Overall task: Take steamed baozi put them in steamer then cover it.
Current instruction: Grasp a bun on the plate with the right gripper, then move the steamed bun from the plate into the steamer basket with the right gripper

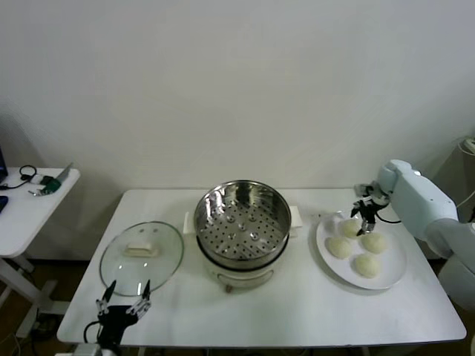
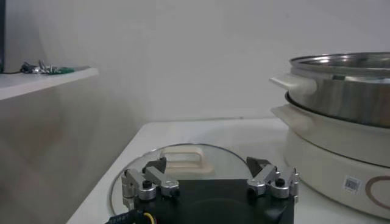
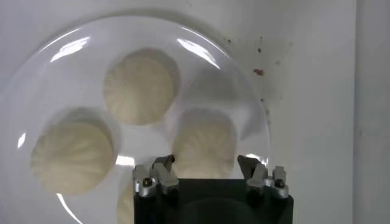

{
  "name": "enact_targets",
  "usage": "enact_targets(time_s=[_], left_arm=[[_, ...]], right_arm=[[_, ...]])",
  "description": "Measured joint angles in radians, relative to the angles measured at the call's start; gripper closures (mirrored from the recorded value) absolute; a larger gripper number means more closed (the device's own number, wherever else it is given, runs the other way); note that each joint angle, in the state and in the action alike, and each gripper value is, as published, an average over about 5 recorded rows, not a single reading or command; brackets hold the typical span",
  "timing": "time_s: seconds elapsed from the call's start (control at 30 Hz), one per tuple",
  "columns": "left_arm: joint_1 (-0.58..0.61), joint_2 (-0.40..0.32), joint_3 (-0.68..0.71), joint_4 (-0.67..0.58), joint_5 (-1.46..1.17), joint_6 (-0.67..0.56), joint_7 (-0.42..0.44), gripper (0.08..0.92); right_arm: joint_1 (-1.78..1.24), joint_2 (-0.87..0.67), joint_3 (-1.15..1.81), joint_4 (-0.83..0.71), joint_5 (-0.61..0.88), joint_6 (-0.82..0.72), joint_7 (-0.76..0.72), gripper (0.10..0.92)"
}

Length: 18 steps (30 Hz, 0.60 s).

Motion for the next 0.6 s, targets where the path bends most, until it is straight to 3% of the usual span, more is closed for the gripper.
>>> enact_targets(time_s=[0.37, 0.6], left_arm=[[0.006, 0.004, 0.004, -0.003, 0.004, -0.002, 0.000, 0.177], [0.009, 0.005, 0.004, -0.017, 0.004, -0.003, -0.002, 0.177]], right_arm=[[0.036, -0.019, -0.040, 0.022, 0.046, 0.013, -0.029, 0.435], [0.177, -0.069, -0.208, 0.150, 0.206, 0.053, -0.054, 0.463]])
